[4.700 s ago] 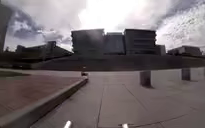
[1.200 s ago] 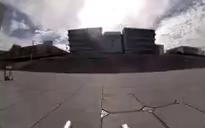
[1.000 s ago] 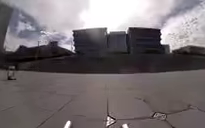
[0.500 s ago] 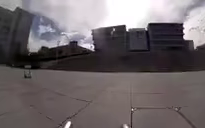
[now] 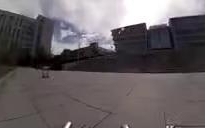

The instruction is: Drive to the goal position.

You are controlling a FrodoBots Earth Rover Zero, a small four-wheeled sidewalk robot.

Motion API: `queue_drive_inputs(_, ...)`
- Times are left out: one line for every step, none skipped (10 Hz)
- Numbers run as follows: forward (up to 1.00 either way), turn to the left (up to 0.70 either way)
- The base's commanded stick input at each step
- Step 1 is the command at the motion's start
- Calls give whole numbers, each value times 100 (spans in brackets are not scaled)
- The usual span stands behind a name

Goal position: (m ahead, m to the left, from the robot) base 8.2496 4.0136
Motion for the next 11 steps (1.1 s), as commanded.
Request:
queue_drive_inputs(100,40)
queue_drive_inputs(100,25)
queue_drive_inputs(100,10)
queue_drive_inputs(100,4)
queue_drive_inputs(100,2)
queue_drive_inputs(100,2)
queue_drive_inputs(100,3)
queue_drive_inputs(100,3)
queue_drive_inputs(100,16)
queue_drive_inputs(100,28)
queue_drive_inputs(100,34)
